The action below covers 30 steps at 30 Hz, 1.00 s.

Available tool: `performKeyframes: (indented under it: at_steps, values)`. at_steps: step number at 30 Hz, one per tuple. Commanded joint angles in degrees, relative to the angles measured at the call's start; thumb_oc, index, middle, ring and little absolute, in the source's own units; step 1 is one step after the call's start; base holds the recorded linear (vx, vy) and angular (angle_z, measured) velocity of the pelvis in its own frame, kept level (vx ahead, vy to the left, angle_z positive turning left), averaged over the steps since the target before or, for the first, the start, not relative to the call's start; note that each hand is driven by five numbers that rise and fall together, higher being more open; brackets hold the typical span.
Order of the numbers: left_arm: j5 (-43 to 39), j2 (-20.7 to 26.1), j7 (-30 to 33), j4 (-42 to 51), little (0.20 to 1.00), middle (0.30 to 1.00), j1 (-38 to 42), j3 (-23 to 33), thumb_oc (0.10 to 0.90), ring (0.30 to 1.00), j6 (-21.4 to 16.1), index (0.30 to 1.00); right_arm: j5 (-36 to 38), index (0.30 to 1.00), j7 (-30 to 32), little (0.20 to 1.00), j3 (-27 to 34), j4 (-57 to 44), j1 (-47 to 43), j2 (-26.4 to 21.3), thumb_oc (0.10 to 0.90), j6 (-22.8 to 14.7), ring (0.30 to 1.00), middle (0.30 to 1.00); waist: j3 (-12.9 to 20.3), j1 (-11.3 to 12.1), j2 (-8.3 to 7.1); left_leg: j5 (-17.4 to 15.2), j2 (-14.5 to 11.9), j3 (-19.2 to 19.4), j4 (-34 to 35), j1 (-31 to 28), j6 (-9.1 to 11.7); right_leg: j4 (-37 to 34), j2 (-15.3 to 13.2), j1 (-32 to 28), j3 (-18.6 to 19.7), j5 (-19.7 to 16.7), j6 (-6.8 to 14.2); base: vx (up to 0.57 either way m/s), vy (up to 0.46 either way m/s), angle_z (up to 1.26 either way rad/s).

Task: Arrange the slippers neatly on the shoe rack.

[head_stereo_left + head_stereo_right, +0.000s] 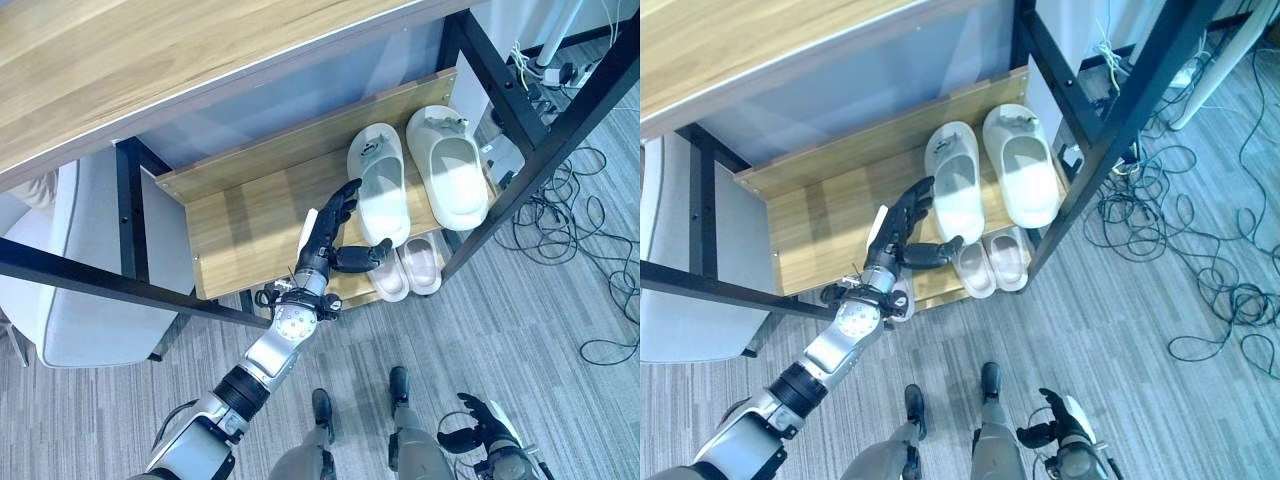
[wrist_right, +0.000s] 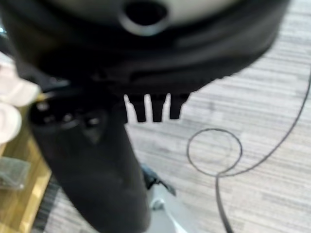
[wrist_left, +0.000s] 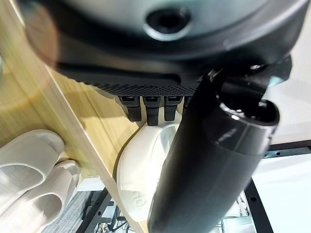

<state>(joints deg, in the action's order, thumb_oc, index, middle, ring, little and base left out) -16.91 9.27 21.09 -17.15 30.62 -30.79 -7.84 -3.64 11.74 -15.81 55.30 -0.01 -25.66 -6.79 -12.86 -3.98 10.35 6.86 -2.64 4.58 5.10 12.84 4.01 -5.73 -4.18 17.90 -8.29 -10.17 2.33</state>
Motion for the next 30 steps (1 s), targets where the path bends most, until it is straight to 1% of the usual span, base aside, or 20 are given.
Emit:
performKeyframes:
  at_steps: [1,10,16,22,27,28,30]
  values:
    - [-0.6,-4.7,0.3,-2.4,0.9,0.9,10.2,-0.4,0.8,0.9,-5.8,0.9,0.2,0.9,2.3,0.9,0.2,-3.8,2.3,-2.1,0.8,-1.4,0.9,0.9,-0.6,-1.7,-1.11,-0.4,0.5,-1.2,-0.1,-0.6,2.7,1.0,-0.7,-3.7,-0.5,9.3,2.7,0.0,0.0,0.0]
    - [-0.8,-7.0,0.5,-2.5,0.9,0.9,11.5,-2.0,0.8,0.9,-6.3,0.9,0.5,0.9,2.8,0.9,-0.8,-3.0,1.4,-1.8,0.8,-1.8,0.9,0.9,-0.7,-1.8,-1.19,-0.6,0.5,-1.4,-0.1,-1.0,2.5,1.1,-0.6,-4.2,-0.5,9.7,2.5,0.01,-0.004,-0.04]
    - [1.0,-6.8,0.7,-3.0,0.9,0.9,12.0,-2.8,0.8,0.9,-6.0,0.9,0.5,0.9,3.0,0.9,-1.3,-2.8,1.6,-1.7,0.8,-2.2,0.9,0.9,-0.7,-1.8,-1.31,-0.9,0.4,-1.6,-0.1,-1.5,2.5,1.2,-0.4,-4.8,-0.9,10.0,2.3,0.0,0.0,0.0]
    - [2.1,-5.3,0.3,-2.7,0.9,0.9,11.4,-2.3,0.8,0.9,-5.6,0.9,0.1,0.9,2.5,0.9,-1.5,-2.2,2.3,-1.2,0.8,-2.2,0.9,0.9,-0.3,-1.4,-1.65,-1.1,0.2,-2.1,-0.1,-2.4,2.6,1.4,-0.2,-6.4,-1.9,10.8,2.2,0.0,-0.012,0.06]
    - [0.6,-2.6,-0.6,-0.2,0.9,0.9,8.0,-0.9,0.8,0.9,-5.8,0.9,-0.4,0.9,1.9,0.9,-1.6,-1.0,2.4,0.1,0.8,-1.7,0.9,0.9,0.3,-0.2,-2.26,-1.1,0.1,-3.0,-0.1,-3.1,2.8,1.6,-0.1,-8.1,-3.7,11.4,2.1,0.0,-0.031,0.17]
    - [0.6,-2.5,-0.6,-0.1,0.9,0.9,7.9,-0.9,0.8,0.9,-5.7,0.9,-0.4,0.9,1.9,0.9,-1.6,-1.0,2.3,0.2,0.8,-1.7,0.9,0.9,0.3,-0.3,-2.29,-1.1,0.1,-3.0,-0.1,-3.1,2.8,1.6,-0.1,-8.1,-3.7,11.4,2.1,-0.01,-0.026,0.19]
    - [-0.3,-0.4,-1.6,2.7,0.9,0.9,5.4,-0.1,0.8,0.9,-6.0,0.9,-1.0,0.9,1.5,0.9,-2.1,-0.3,2.0,1.0,0.8,-1.5,0.9,0.9,0.9,0.8,-2.81,-1.1,0.0,-3.8,-0.1,-3.4,3.0,1.7,-0.1,-9.1,-4.8,11.7,2.0,0.0,-0.033,0.25]
